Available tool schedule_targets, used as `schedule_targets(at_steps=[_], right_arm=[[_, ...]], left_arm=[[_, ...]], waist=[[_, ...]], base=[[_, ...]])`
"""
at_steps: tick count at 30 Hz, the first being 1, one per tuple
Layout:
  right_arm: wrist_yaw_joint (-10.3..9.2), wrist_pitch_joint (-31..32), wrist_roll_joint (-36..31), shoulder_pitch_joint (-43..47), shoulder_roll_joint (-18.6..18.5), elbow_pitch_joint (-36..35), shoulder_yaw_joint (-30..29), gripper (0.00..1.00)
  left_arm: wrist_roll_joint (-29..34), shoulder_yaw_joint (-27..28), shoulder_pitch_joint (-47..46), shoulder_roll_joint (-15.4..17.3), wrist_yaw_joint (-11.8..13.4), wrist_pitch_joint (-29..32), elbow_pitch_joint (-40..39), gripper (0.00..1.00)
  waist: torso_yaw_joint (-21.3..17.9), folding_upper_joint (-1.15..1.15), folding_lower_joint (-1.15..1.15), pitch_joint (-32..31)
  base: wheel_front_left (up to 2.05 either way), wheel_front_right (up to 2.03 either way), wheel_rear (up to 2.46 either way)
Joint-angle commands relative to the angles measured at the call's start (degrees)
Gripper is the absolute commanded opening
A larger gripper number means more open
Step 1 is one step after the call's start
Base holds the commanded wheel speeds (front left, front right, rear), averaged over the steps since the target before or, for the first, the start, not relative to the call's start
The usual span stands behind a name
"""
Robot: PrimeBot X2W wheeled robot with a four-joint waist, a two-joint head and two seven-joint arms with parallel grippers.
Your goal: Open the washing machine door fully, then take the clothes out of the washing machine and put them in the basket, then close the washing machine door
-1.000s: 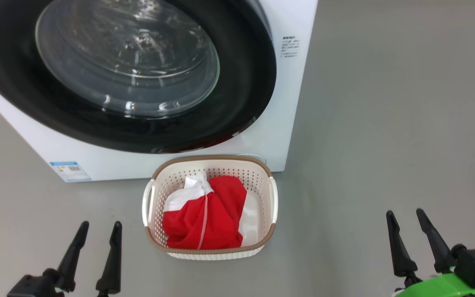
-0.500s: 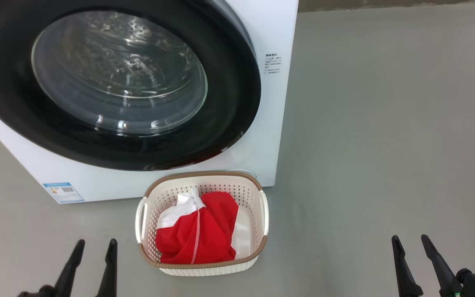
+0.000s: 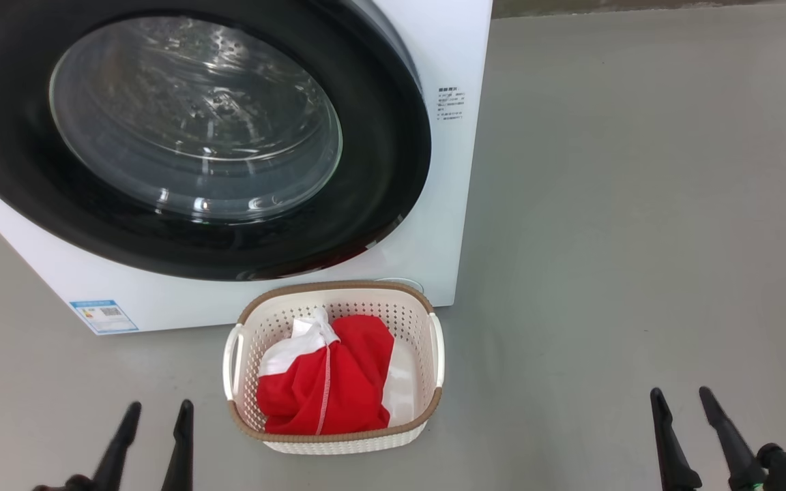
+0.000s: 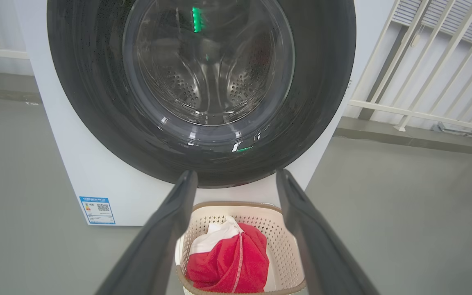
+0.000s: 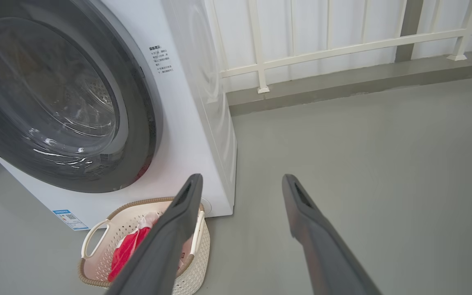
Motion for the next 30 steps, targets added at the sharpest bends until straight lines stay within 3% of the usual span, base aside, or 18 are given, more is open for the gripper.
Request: schedule_targets(at_steps=[1, 8, 12, 17, 30], right_arm=[[0.0, 0.0, 0.0, 0.0, 0.0, 0.2, 0.0, 0.0], [0.0, 0.5, 1.5, -0.2, 0.9, 3.5, 0.4, 0.0], [0.0, 1.0, 3.9, -0.6, 0.7, 3.4, 0.5, 0.0], [-0.01, 1.7, 7.0, -1.3, 0.4, 3.6, 0.6, 0.0], [-0.01, 3.4, 14.3, -2.9, 0.0, 3.7, 0.8, 0.0]], left_arm=[[-0.2, 0.0, 0.0, -0.1, 0.0, 0.0, 0.2, 0.0], [-1.6, -0.6, 0.5, -1.9, 0.1, 0.7, 3.4, 0.0], [-3.9, -0.4, 0.2, -2.0, 0.1, 1.3, 3.4, 0.0], [-6.7, -0.2, -0.2, -2.1, 0.1, 2.1, 3.6, 0.0], [-13.5, 0.4, -1.3, -2.4, 0.0, 4.0, 3.8, 0.0]], waist=[[0.0, 0.0, 0.0, 0.0], [0.0, 0.0, 0.01, 0.0], [0.0, 0.0, 0.13, -0.2], [0.0, 0.0, 0.01, -0.3], [-0.1, 0.0, 0.0, -0.5]], base=[[0.0, 0.0, 0.0], [0.0, 0.0, 0.0], [0.0, 0.0, 0.0], [0.0, 0.0, 0.0], [0.0, 0.0, 0.0]])
